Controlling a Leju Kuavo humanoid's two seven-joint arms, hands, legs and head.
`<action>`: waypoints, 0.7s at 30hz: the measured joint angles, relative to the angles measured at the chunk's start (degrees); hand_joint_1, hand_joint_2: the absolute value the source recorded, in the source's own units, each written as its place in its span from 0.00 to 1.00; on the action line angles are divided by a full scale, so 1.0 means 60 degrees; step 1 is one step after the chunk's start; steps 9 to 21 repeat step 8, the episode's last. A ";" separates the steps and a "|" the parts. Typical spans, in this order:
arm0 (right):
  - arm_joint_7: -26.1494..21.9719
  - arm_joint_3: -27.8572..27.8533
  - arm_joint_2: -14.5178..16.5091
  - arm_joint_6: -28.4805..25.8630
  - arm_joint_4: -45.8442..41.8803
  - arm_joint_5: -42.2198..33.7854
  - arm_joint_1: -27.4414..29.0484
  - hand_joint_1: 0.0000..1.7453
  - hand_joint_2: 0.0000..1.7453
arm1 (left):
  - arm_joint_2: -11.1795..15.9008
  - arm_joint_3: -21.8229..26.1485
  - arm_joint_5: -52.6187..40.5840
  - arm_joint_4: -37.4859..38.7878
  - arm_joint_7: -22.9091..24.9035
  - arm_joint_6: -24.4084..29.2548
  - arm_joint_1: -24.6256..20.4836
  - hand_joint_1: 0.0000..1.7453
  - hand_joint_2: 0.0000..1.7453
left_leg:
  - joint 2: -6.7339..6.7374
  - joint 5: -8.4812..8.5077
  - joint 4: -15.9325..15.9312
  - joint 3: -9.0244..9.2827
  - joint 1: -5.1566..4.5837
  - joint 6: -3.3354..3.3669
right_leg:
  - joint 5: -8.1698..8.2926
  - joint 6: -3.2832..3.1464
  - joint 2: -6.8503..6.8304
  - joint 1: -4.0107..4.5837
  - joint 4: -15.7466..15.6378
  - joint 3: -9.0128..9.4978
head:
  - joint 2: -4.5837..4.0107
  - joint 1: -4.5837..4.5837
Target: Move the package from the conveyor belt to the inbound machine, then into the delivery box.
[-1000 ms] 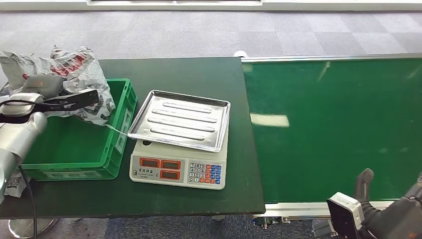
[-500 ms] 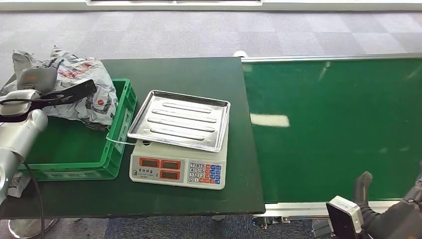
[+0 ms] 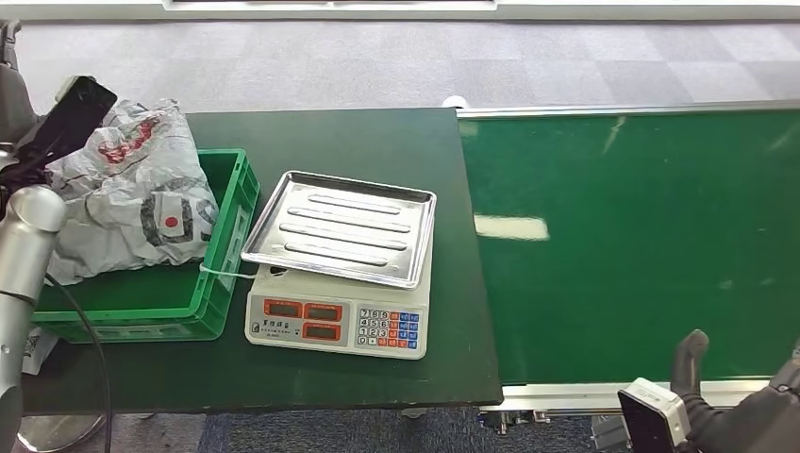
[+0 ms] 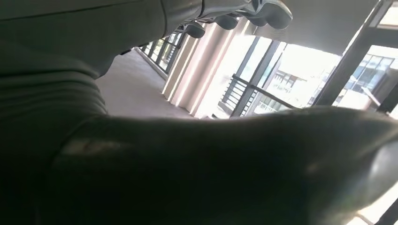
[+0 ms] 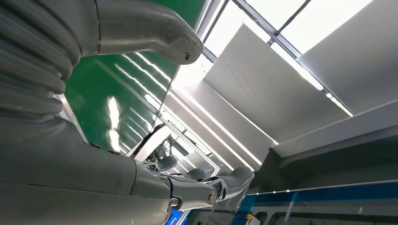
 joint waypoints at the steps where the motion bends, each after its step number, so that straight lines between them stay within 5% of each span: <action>1: -0.0004 -0.0002 0.0035 -0.0001 -0.0014 0.0023 0.0002 0.00 1.00 | -0.0015 0.0131 0.0140 -0.0278 -0.0106 0.0168 0.0106 0.00 0.00 | 0.0001 0.0000 0.0000 0.0000 0.0000 0.0000 | 0.0000 0.0000 0.0000 0.0000 0.0000 0.0000 | 0.0000 -0.0001; 8: -0.0138 -0.0091 0.0401 -0.0001 -0.0242 0.0210 0.0080 0.00 1.00 | -0.0306 0.0800 0.1257 -0.3254 -0.0824 0.1113 0.1538 0.00 0.00 | -0.0003 -0.0002 0.0000 0.0004 -0.0004 0.0001 | -0.0004 0.0000 -0.0001 -0.0004 -0.0001 0.0003 | 0.0000 0.0001; 21: -0.0138 -0.0091 0.0401 -0.0001 -0.0242 0.0210 0.0080 0.00 1.00 | -0.0306 0.0800 0.1257 -0.3254 -0.0824 0.1113 0.1538 0.00 0.00 | -0.0003 -0.0002 0.0000 0.0004 -0.0004 0.0001 | -0.0004 0.0000 -0.0001 -0.0004 -0.0001 0.0003 | 0.0000 0.0001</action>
